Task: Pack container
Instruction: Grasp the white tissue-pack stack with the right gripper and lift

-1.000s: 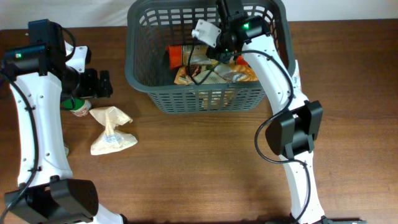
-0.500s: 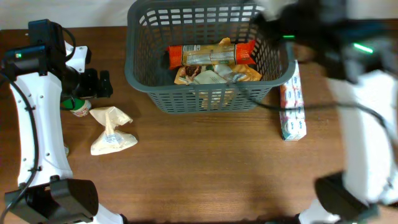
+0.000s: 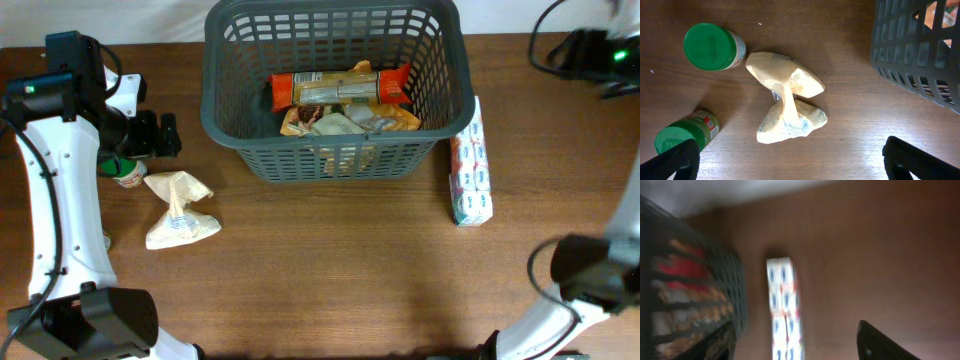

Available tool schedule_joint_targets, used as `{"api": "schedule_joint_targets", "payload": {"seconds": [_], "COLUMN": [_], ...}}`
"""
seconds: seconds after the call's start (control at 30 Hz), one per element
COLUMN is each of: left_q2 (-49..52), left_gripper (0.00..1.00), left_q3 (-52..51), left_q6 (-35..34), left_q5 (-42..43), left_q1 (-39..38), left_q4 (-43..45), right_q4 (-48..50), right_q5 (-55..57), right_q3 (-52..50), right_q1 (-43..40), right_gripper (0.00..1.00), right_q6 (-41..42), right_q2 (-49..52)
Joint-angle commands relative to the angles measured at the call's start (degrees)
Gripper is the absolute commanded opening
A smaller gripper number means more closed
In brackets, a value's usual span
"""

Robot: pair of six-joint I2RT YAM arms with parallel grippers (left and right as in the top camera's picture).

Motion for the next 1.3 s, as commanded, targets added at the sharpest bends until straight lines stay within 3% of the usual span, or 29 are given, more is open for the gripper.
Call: {"api": "schedule_joint_targets", "payload": {"seconds": [0.0, 0.3, 0.47, 0.57, 0.67, 0.7, 0.73, 0.97, 1.27], "left_q2": [0.2, 0.2, 0.2, 0.2, 0.2, 0.2, 0.2, 0.2, 0.2], "left_gripper": [0.99, 0.99, 0.99, 0.99, 0.99, 0.99, 0.99, 0.99, 0.99], "left_q3": [0.2, 0.2, 0.2, 0.2, 0.2, 0.2, 0.2, 0.2, 0.2], "left_q6": [0.1, 0.1, 0.1, 0.1, 0.1, 0.1, 0.1, 0.1, 0.1], "left_q5": [0.6, 0.6, 0.6, 0.6, 0.6, 0.6, 0.6, 0.6, 0.6], "left_q1": [0.3, 0.3, 0.3, 0.3, 0.3, 0.3, 0.3, 0.3, 0.3], "left_q4": [0.1, 0.1, 0.1, 0.1, 0.1, 0.1, 0.1, 0.1, 0.1], "right_q4": [-0.2, 8.0, 13.2, 15.4, 16.2, 16.2, 16.3, 12.1, 5.1], "right_q5": [-4.9, -4.9, -3.8, -3.2, -2.7, -2.1, -1.0, -0.6, -1.3], "right_q3": [-7.8, -22.2, -27.5, -30.5, -31.6, -31.6, -31.2, -21.7, 10.4], "right_q1": [2.1, 8.3, 8.9, 8.8, 8.8, 8.7, 8.5, 4.7, 6.1], "right_gripper": [0.72, 0.82, 0.77, 0.65, 0.45, 0.32, 0.04, 0.04, 0.04], "right_q6": [0.9, -2.4, -1.2, -0.4, -0.5, -0.5, 0.1, 5.6, 3.0], "right_q2": [5.6, 14.0, 14.2, 14.2, 14.2, 14.2, 14.0, 8.5, -5.5]}}
